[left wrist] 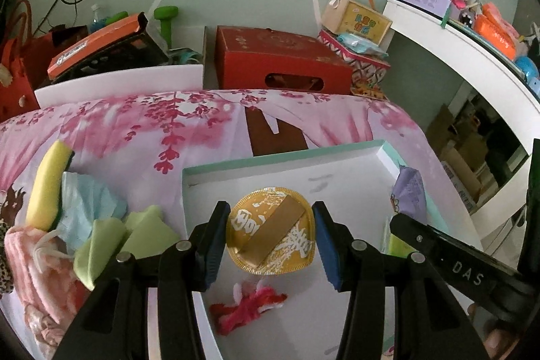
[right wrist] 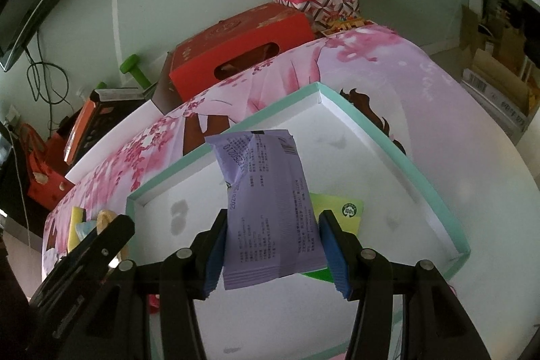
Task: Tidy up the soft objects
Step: 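Carry the cookie and purple packet to the tray and release them, then move both tools back toward the remaining soft items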
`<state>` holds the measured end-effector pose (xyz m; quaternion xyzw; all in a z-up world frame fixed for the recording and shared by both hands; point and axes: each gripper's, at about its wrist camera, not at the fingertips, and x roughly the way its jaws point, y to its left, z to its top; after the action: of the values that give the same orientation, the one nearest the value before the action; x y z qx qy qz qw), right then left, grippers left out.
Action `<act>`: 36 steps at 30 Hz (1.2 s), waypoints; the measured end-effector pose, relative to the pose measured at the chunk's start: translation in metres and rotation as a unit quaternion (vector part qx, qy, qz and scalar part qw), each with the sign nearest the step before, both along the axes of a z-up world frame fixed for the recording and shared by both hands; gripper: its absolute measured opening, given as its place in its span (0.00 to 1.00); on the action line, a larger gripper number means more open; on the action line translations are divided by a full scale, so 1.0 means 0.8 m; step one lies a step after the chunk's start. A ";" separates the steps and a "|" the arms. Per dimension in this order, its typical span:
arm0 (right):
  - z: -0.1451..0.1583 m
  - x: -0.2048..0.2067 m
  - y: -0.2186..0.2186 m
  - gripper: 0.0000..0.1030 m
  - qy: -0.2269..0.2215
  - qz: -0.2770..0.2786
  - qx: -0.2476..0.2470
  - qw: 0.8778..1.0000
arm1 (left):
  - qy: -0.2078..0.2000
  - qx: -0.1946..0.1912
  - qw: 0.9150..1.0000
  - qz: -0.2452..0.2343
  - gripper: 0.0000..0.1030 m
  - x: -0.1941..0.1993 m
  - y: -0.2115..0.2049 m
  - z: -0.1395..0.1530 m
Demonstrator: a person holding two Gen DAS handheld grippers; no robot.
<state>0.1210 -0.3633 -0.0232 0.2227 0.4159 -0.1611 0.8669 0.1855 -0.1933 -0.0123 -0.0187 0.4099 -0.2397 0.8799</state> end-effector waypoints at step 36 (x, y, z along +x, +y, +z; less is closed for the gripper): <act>-0.001 0.002 0.006 1.00 0.013 -0.007 -0.045 0.999 | 0.030 0.070 0.992 0.100 0.96 0.008 0.056 -0.006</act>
<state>0.1229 -0.3584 -0.0238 0.1839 0.4180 -0.1885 0.8694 0.1919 -0.1482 -0.0175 -0.0052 0.4480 -0.1211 0.8858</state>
